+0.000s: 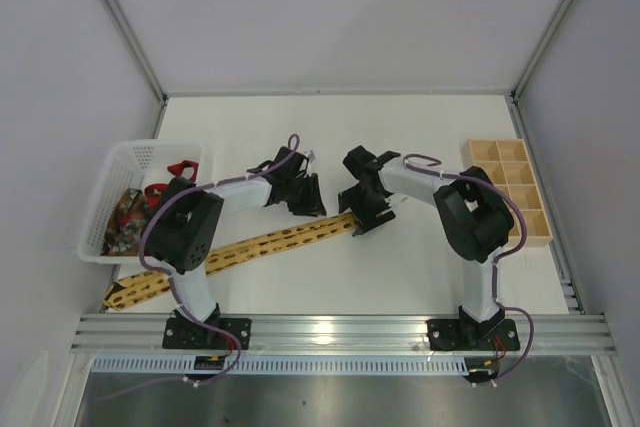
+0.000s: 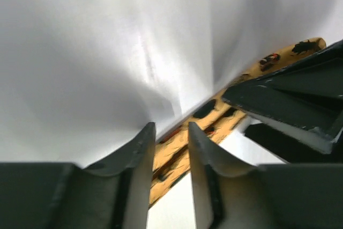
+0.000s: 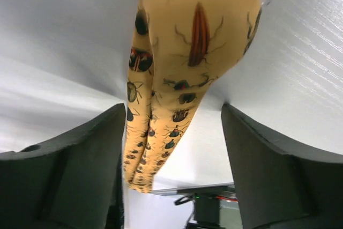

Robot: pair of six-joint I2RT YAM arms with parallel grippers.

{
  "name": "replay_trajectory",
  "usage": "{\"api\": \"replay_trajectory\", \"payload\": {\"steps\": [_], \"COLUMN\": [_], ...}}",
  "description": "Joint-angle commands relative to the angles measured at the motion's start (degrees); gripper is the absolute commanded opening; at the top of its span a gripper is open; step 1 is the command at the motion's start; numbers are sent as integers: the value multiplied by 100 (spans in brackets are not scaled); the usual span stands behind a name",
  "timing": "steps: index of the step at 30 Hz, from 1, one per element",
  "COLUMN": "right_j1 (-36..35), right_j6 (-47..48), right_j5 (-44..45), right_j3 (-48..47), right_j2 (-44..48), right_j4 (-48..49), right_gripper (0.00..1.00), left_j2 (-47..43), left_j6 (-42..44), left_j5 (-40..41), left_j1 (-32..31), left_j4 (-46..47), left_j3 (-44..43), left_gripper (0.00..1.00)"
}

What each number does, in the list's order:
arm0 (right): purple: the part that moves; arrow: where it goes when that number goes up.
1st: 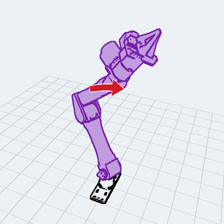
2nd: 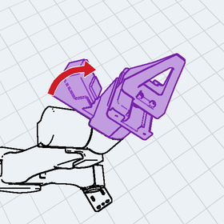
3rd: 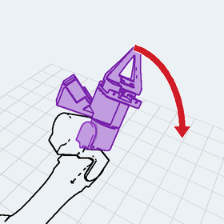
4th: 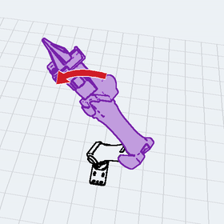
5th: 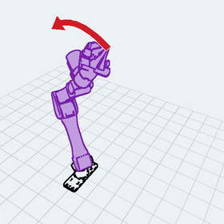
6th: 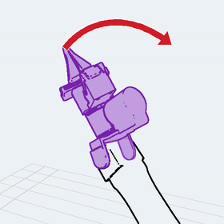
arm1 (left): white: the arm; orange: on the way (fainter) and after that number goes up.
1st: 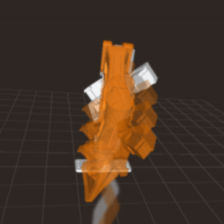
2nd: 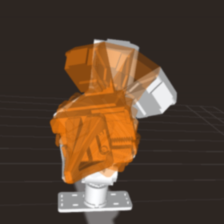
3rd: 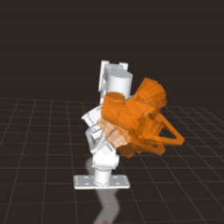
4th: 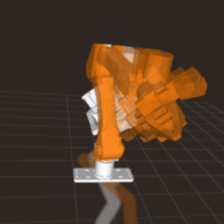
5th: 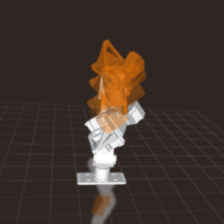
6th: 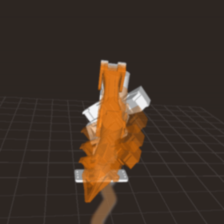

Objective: Roll the ties
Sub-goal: Roll the tie

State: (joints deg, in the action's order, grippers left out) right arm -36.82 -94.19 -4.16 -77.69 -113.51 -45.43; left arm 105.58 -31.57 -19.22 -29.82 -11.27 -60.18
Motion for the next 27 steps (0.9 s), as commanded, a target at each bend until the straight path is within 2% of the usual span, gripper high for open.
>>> {"api": "replay_trajectory", "payload": {"steps": [1,2,4,6,8,11,15,16,17,19,20,23,24,27], "right_j1": [-115,-115,-133,-133,-63,147,640,736,824,1044,1141,1589,1712,2160], "right_j6": [462,533,849,1260,1534,2236,3957,4823,5310,6372,6604,7229,7248,7144], "right_j5": [408,556,583,662,803,970,1119,1137,1050,690,524,-775,-1484,-2681], "right_j3": [245,272,272,202,184,289,464,518,562,641,667,921,1035,1501], "right_j2": [22,22,49,127,241,707,1418,1629,1744,1946,1991,2245,2368,2842], "right_j4": [-10,-1,104,131,122,359,499,509,578,781,833,1114,1411,2122], "right_gripper": [79,80,92,100,100,100,99,100,100,100,100,100,100,100], "left_j2": [-922,-1099,-1363,-1750,-2031,-2181,-2603,-2682,-2709,-2631,-2578,-2139,-2016,-1454], "left_j6": [-77,-68,-42,37,247,625,1477,1853,2004,2442,2619,3139,3401,3929], "left_j5": [954,1095,1507,1658,1764,1703,1913,2131,2368,2493,2389,2326,2527,2748], "left_j1": [29,29,29,21,-14,-58,-400,-723,-883,-1304,-1428,-1833,-1904,-2115], "left_j4": [-104,-156,-436,-604,-815,-1087,-913,-904,-930,-1105,-1149,-1360,-1413,-1632], "left_j3": [269,279,201,130,16,-134,226,305,297,157,130,-28,-55,-309], "left_gripper": [39,44,56,62,74,75,77,77,77,76,77,77,77,79]}}
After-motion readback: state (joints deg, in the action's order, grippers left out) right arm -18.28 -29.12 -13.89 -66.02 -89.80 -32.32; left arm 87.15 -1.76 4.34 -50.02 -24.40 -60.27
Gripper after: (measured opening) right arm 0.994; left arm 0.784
